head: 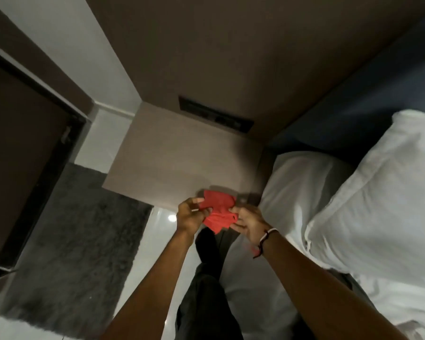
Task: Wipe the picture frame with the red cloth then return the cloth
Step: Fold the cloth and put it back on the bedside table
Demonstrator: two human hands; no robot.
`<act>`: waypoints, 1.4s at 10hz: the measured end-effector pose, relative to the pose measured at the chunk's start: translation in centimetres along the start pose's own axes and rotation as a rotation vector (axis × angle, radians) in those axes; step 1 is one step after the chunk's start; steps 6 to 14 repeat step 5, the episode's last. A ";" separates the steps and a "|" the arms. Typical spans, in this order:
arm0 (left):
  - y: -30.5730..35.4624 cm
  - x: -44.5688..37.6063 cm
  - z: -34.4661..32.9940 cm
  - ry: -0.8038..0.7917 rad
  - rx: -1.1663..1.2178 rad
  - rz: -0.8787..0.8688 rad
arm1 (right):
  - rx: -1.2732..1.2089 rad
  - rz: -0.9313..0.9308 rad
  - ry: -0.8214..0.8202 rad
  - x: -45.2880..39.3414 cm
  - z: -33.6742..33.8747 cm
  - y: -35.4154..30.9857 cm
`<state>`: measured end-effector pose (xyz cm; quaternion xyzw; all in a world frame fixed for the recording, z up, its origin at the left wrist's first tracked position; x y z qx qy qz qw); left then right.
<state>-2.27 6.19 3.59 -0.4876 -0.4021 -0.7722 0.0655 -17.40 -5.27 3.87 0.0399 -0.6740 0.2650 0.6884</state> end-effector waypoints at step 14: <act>1.2 -5.8 -2.4 -0.029 -0.336 -0.117 | 0.404 0.210 -0.041 -7.2 -2.5 -5.3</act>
Point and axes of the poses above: each hand's wrist, its own x-axis away from the middle knuckle, its own z-axis out of the back of the hand, y = z × x, the point moved 9 cm from there along -x, towards the middle knuckle, and after that the axes turned 6 degrees about -x, right-handed, at the moved point
